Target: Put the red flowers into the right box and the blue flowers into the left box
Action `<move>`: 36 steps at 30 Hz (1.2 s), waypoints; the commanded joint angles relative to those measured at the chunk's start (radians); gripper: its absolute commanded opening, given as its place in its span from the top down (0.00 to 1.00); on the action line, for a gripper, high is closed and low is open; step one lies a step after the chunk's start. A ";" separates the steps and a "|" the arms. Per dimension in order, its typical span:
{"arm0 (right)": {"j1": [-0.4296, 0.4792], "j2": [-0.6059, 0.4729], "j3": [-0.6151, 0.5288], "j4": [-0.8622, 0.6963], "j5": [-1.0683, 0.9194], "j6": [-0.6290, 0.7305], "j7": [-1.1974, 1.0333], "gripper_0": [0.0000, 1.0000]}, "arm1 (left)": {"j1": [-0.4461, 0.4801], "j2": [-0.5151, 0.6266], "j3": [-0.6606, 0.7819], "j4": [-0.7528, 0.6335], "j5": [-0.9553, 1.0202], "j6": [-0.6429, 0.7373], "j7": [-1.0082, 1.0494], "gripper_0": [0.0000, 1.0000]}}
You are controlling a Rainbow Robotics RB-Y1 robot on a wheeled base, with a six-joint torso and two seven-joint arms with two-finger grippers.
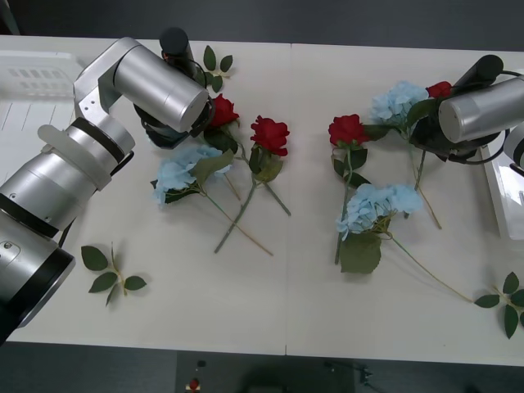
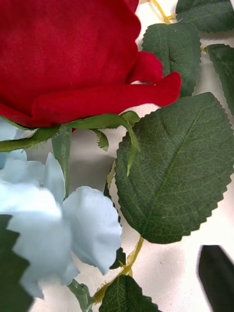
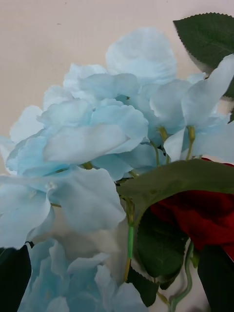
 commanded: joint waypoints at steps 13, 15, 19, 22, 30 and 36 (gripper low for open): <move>-0.035 0.012 -0.015 0.008 0.021 -0.007 -0.045 1.00 | -0.033 -0.057 0.019 0.212 -0.122 -0.246 -0.031 0.00; -0.035 0.012 -0.015 0.007 0.023 -0.007 -0.042 1.00 | -0.033 -0.059 0.019 0.245 -0.134 -0.274 -0.034 0.00; -0.043 0.004 -0.015 -0.010 0.023 0.002 -0.024 1.00 | -0.033 -0.062 0.007 0.304 -0.146 -0.329 -0.050 0.00; -0.060 -0.023 -0.015 -0.055 -0.008 0.050 -0.011 1.00 | -0.027 -0.062 -0.013 0.304 -0.165 -0.332 -0.051 0.16; -0.089 -0.117 -0.041 -0.205 -0.175 0.189 0.009 1.00 | 0.007 -0.062 -0.014 0.301 -0.201 -0.383 -0.066 1.00; -0.089 -0.178 -0.045 -0.309 -0.262 0.234 0.016 1.00 | 0.007 -0.057 -0.014 0.277 -0.198 -0.381 -0.082 1.00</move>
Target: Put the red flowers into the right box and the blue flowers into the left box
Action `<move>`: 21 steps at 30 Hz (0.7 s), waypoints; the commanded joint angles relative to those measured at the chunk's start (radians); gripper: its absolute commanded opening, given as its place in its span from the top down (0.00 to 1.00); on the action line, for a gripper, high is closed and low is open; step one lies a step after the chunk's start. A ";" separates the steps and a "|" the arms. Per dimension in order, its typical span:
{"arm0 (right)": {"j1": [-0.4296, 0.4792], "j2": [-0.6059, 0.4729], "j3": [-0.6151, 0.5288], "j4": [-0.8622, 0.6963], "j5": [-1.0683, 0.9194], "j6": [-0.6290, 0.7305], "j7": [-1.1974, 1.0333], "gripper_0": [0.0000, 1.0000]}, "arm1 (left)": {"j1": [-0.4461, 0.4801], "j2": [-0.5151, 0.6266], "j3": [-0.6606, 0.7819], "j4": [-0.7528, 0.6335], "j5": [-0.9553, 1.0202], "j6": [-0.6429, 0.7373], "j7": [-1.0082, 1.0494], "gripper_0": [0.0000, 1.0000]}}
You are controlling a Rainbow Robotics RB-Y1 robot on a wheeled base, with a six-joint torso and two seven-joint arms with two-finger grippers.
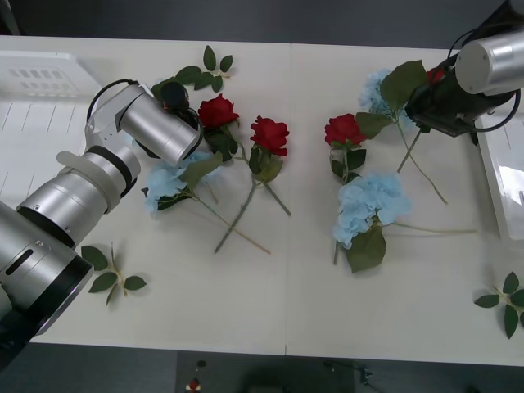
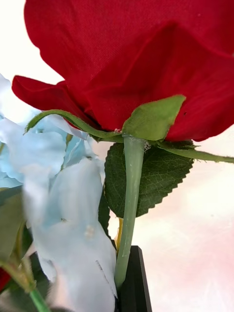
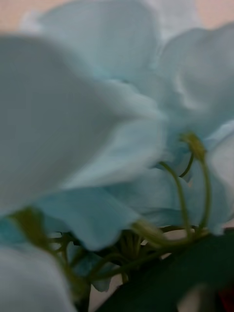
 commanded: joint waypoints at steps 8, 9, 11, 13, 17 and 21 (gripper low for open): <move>-0.040 -0.136 -0.016 -0.152 -0.161 0.042 0.027 1.00 | -0.003 0.119 -0.002 -0.299 0.160 0.171 -0.134 1.00; -0.040 -0.143 -0.016 -0.161 -0.174 0.043 0.027 1.00 | -0.003 0.133 0.010 -0.334 0.186 0.200 -0.147 1.00; -0.040 -0.155 -0.016 -0.178 -0.199 0.046 0.027 1.00 | -0.003 0.162 0.046 -0.403 0.246 0.258 -0.180 1.00; -0.040 -0.167 -0.016 -0.194 -0.223 0.046 0.027 1.00 | -0.003 0.197 0.099 -0.475 0.317 0.323 -0.230 1.00; -0.040 -0.173 -0.016 -0.204 -0.233 0.045 0.025 1.00 | -0.003 0.238 0.179 -0.552 0.396 0.401 -0.316 1.00; -0.040 -0.179 -0.016 -0.218 -0.243 0.043 0.027 1.00 | -0.003 0.312 0.269 -0.651 0.479 0.473 -0.450 1.00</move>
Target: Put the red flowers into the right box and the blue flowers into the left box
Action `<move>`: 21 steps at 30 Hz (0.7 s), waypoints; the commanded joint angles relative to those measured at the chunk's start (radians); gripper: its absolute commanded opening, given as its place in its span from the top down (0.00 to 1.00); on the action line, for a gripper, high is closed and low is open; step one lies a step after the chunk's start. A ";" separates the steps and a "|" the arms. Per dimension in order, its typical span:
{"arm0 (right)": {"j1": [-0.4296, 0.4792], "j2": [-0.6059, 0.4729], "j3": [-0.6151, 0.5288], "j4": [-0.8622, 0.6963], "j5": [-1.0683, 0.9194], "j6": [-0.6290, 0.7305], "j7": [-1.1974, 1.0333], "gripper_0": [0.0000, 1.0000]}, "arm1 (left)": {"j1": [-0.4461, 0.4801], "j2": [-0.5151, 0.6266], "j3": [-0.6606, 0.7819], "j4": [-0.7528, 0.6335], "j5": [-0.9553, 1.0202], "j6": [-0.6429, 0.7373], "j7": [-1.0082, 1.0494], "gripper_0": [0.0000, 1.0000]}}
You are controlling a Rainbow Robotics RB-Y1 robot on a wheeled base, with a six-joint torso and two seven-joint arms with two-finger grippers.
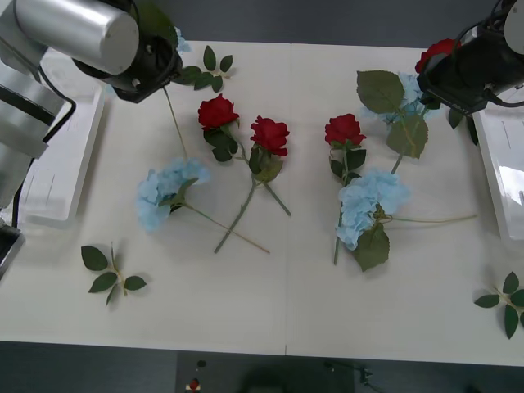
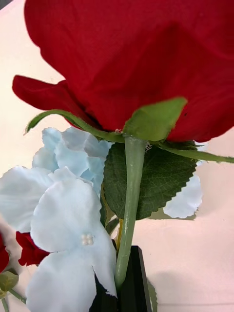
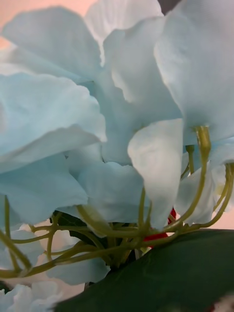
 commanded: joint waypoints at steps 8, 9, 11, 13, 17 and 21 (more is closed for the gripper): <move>-0.018 -0.021 0.003 -0.033 -0.012 -0.038 0.024 0.72 | -0.001 0.259 0.125 -0.164 0.072 0.065 -0.480 1.00; -0.011 -0.016 0.003 -0.034 -0.006 -0.045 0.026 0.35 | 0.004 0.287 0.136 -0.164 0.074 0.062 -0.542 1.00; -0.005 -0.016 0.009 -0.034 -0.003 -0.059 0.026 0.00 | 0.021 0.324 0.147 -0.164 0.080 0.052 -0.628 1.00; -0.003 -0.016 0.027 -0.033 0.002 -0.068 0.029 0.00 | 0.067 0.370 0.165 -0.164 0.104 0.013 -0.713 1.00; -0.003 -0.018 0.070 -0.031 0.014 -0.091 0.026 0.00 | 0.203 0.444 0.219 -0.164 0.196 -0.113 -0.848 1.00; -0.003 -0.018 0.127 -0.010 0.042 -0.108 0.030 0.00 | 0.366 0.490 0.297 -0.173 0.285 -0.215 -0.980 1.00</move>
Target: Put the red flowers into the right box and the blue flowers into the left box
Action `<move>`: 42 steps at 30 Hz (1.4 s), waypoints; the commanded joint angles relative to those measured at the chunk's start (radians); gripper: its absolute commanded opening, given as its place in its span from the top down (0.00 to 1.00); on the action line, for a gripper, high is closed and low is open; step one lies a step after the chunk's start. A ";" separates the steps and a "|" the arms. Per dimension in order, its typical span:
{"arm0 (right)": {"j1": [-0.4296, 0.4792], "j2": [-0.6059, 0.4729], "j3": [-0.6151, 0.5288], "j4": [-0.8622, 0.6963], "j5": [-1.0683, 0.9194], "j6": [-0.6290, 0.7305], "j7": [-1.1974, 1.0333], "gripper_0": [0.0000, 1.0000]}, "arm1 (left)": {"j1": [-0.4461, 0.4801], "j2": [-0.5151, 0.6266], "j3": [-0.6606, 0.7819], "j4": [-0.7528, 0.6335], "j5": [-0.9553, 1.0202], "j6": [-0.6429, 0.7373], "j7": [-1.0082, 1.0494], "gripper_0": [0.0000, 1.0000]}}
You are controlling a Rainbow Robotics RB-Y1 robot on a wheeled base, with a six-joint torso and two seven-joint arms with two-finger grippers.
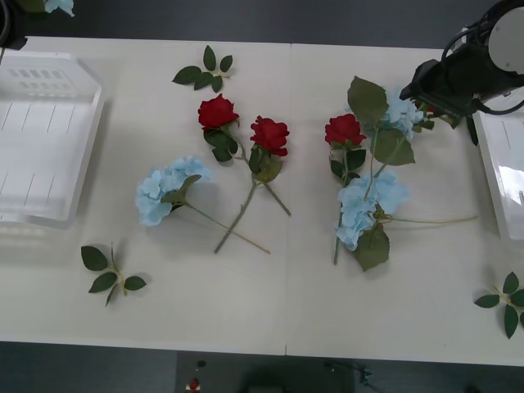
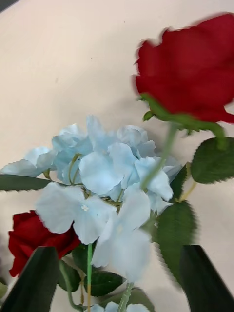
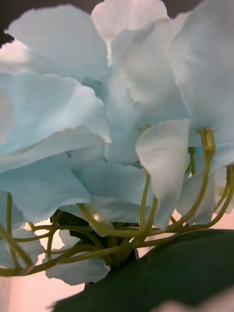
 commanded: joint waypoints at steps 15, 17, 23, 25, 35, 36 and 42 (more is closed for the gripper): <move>0.001 0.002 0.212 0.075 0.138 -0.027 -0.051 0.00 | 0.374 0.060 0.222 -0.069 0.094 -0.195 -0.280 0.13; 0.002 0.020 0.212 0.107 0.133 -0.036 -0.108 0.00 | 0.373 0.060 0.224 -0.069 0.092 -0.195 -0.278 0.00; 0.004 0.082 0.212 0.203 0.132 -0.085 -0.257 0.00 | 0.374 0.060 0.222 -0.070 0.141 -0.193 -0.281 0.00; 0.004 0.106 0.212 0.233 0.129 -0.111 -0.300 0.00 | 0.374 0.059 0.222 -0.072 0.187 -0.178 -0.283 0.00; 0.018 0.169 0.212 0.291 0.171 -0.194 -0.386 0.00 | 0.374 -0.001 0.224 -0.257 0.315 0.074 -0.025 0.00; 0.018 0.175 0.212 0.296 0.182 -0.194 -0.386 0.00 | 0.374 -0.015 0.224 -0.283 0.307 0.114 0.049 0.00; 0.018 0.208 0.212 0.332 0.230 -0.194 -0.392 0.74 | 0.351 -0.090 0.224 -0.449 0.217 0.329 0.314 0.00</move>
